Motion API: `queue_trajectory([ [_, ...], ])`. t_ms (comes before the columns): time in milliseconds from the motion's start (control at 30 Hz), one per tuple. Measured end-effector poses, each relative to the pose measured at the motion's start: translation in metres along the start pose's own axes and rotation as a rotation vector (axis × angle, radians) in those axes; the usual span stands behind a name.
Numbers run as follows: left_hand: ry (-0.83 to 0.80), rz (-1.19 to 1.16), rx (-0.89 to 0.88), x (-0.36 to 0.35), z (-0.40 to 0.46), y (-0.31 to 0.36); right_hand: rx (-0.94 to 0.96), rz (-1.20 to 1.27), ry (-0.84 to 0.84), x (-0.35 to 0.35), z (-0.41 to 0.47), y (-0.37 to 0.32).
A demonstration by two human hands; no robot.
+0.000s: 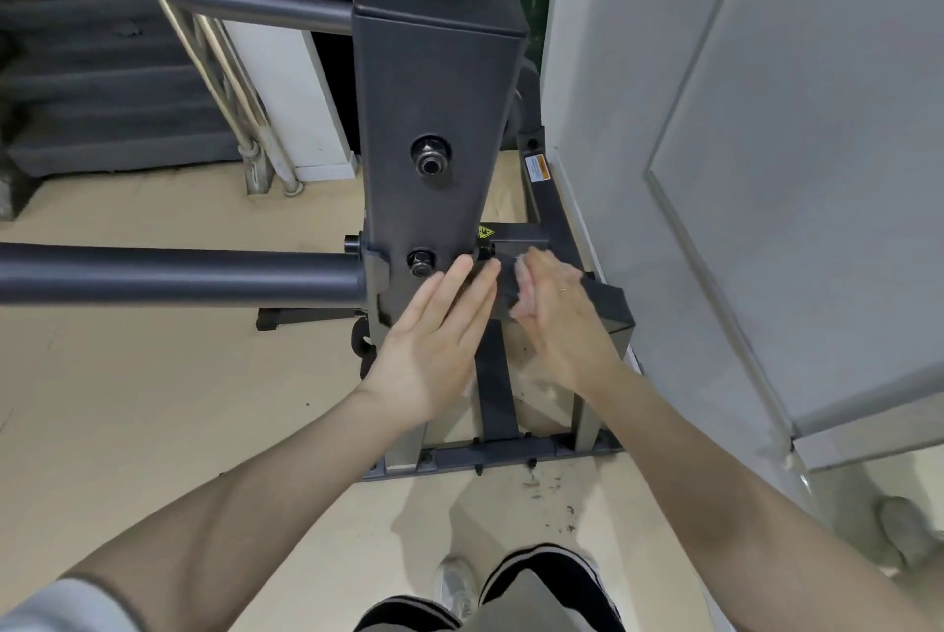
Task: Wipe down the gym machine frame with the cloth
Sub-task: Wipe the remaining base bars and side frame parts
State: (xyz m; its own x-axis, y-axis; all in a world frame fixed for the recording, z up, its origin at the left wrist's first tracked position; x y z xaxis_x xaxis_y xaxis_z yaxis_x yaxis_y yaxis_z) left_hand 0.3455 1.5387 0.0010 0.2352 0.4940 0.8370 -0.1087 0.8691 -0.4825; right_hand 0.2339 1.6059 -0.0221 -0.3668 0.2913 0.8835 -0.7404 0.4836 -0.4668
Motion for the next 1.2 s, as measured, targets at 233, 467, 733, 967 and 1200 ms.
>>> queue_trajectory([
  [233, 0.013, -0.231, -0.05, 0.011, 0.015, 0.017, 0.103, 0.039, -0.112, 0.003, -0.02, 0.037],
  [467, -0.261, -0.143, 0.119, 0.003, 0.028, 0.04, 0.067, 0.076, -0.211, 0.009, -0.007, 0.059],
  [733, -0.284, -0.145, 0.239, 0.001, 0.033, 0.049, 0.155, 0.044, -0.33, 0.001, -0.011, 0.101],
  [967, -0.321, -0.186, 0.39, 0.001, 0.041, 0.061, 0.285, -0.026, -0.226, -0.003, -0.004, 0.086],
  [1200, -0.311, -0.165, 0.427, -0.005, 0.047, 0.069, 0.229, 0.099, -0.44, -0.004, -0.017, 0.143],
])
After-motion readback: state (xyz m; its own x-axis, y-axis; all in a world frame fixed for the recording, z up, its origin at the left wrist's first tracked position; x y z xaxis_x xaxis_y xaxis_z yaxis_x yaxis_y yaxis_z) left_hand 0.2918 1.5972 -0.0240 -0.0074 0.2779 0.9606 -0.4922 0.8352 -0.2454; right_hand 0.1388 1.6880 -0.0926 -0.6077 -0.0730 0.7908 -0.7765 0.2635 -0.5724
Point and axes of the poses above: each hand's wrist, its own z-axis towards the middle knuckle, its own x-axis out of the back of the hand, y = z × x, the point moved 6 cm from there along z, towards the middle knuckle, and after that the axes turned 11 degrees about -y, right-handed, at the moved point
